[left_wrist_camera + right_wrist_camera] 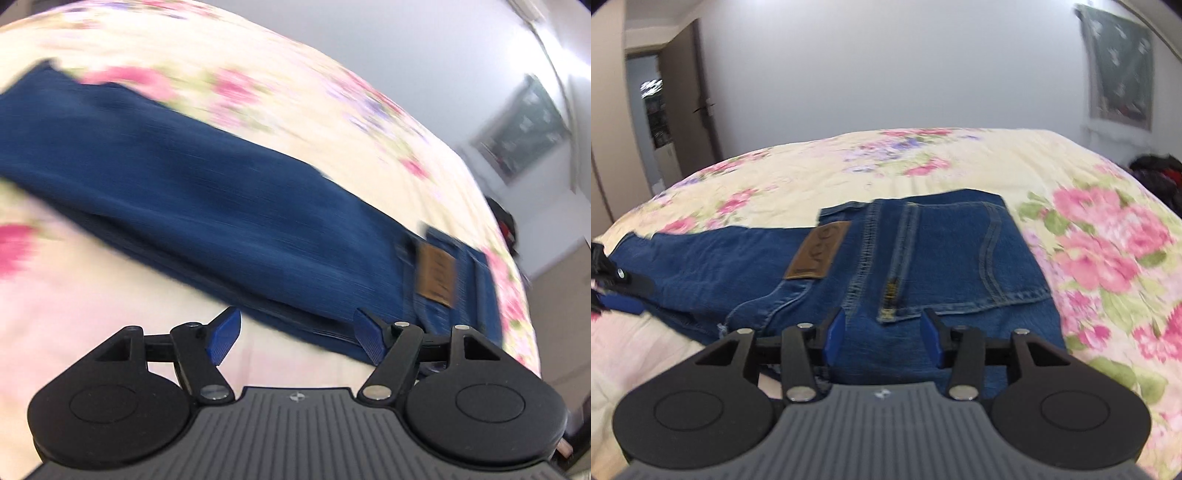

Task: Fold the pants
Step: 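Open the right gripper to release the waistband, then grasp the stacked leg hems with the left gripper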

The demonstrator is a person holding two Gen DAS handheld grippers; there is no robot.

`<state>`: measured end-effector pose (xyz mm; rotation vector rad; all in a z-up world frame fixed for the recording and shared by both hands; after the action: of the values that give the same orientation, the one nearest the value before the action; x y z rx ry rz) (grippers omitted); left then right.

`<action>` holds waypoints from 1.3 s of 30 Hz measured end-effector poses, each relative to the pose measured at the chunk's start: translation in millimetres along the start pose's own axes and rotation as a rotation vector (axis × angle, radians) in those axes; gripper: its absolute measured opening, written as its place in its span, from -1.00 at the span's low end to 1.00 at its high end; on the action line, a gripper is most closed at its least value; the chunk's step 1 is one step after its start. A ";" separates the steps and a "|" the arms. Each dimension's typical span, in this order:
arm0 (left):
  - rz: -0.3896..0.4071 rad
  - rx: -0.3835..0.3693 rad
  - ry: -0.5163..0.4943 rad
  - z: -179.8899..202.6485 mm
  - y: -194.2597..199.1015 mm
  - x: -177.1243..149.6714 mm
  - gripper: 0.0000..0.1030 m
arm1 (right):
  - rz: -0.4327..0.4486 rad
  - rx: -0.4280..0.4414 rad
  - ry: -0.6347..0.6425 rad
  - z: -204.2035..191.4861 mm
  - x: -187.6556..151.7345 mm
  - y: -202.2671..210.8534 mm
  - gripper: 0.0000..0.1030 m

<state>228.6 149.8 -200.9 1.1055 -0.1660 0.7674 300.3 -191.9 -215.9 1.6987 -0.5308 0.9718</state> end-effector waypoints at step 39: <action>0.239 -0.070 0.565 -292.8 28.4 101.1 0.66 | -0.026 0.219 0.272 -356.6 12.5 -201.3 0.08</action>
<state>213.9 453.3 -267.3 0.7737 0.1556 1.2487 335.0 211.0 -281.3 1.7230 -0.2287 1.2552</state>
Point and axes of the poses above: each gripper's, at about its wrist camera, not at the fingertips, and y roughly against the way its jaws point, z to its right, x to its top, the point moved 4 cm from there along -y, roughly the way its jaws point, and after that the axes turned 2 degrees about -z, right-handed, at the moved point
